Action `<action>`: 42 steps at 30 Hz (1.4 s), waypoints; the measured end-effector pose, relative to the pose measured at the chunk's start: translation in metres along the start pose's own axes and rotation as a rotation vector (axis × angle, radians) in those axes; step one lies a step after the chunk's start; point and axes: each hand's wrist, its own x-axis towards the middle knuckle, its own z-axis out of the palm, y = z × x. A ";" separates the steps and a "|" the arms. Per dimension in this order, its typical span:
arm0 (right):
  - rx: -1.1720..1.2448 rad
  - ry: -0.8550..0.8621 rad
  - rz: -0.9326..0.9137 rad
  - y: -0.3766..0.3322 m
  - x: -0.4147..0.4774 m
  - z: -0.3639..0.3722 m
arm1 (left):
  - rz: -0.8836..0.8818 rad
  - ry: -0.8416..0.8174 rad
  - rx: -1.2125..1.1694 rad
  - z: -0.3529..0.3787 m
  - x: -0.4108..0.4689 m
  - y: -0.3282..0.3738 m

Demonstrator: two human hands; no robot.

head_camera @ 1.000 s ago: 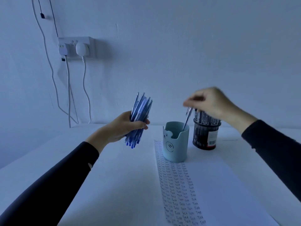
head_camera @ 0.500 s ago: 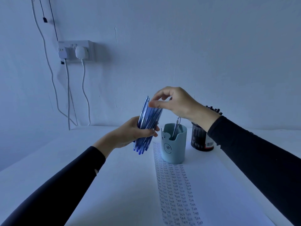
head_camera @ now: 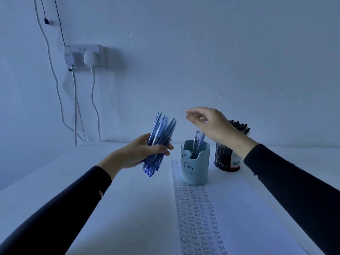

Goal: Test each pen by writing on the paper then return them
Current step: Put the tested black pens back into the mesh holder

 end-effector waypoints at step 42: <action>-0.058 0.074 0.000 0.040 -0.037 -0.014 | -0.144 0.011 0.014 -0.022 0.009 0.018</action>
